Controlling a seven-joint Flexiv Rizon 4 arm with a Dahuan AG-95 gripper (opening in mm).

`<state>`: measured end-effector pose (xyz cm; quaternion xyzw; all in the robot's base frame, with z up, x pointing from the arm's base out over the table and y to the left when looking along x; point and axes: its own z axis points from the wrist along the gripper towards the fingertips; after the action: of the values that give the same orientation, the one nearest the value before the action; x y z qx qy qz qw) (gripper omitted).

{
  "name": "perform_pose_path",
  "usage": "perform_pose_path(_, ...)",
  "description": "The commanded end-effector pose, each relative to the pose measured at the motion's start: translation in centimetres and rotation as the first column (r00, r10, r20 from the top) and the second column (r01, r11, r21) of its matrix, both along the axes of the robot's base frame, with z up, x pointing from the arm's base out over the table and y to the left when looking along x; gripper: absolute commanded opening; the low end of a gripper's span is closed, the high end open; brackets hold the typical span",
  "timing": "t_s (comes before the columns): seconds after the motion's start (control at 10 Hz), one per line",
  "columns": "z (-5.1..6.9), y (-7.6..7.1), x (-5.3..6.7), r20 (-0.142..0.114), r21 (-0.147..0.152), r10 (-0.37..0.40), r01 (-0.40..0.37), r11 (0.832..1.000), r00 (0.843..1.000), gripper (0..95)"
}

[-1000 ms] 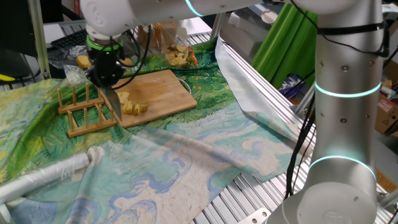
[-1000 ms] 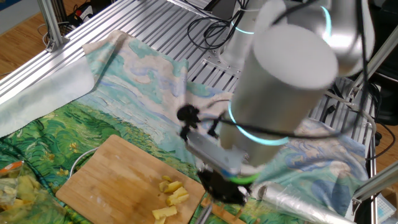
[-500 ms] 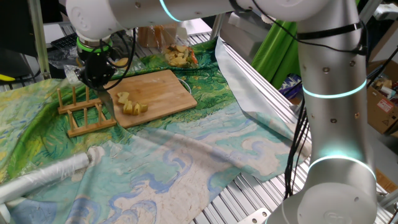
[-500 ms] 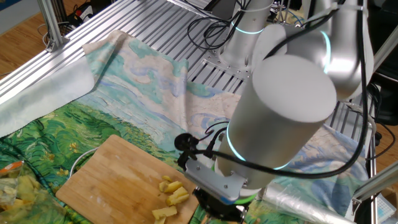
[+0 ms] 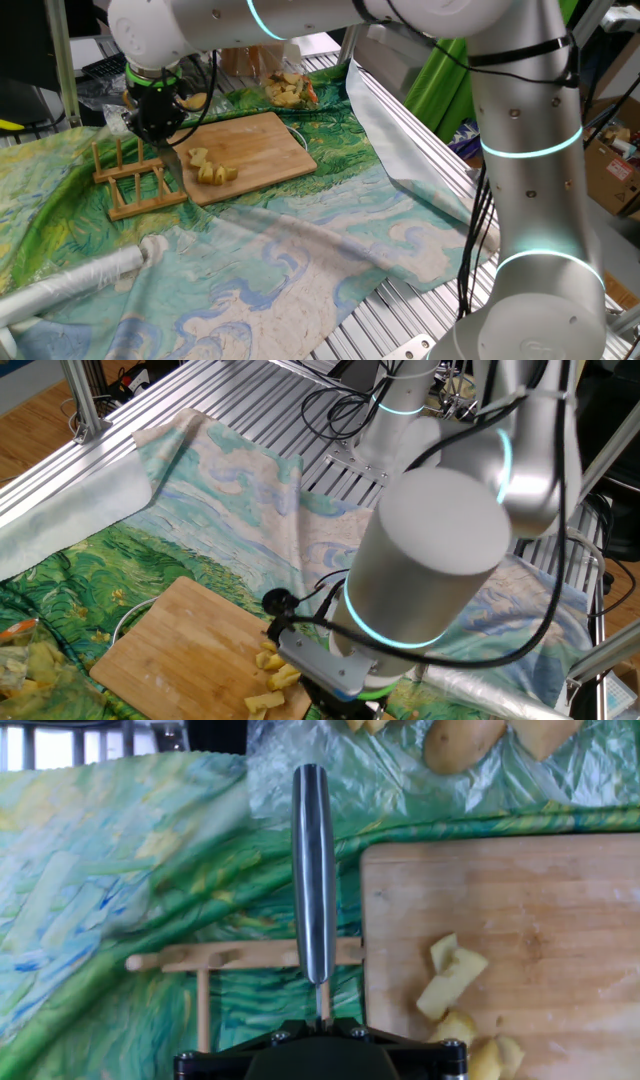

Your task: Chop the potatoes

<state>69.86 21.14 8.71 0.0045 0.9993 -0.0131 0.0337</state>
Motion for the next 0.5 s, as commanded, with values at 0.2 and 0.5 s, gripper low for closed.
perform_pose_path(0.2, -1.2, 0.3, 0.6, 0.009, 0.003, -0.019, 0.019, 1.0, 1.0, 0.0)
perform_pose_path(0.5, -2.6, 0.5, 1.3, 0.012, 0.008, -0.022, 0.021, 1.0, 1.0, 0.0)
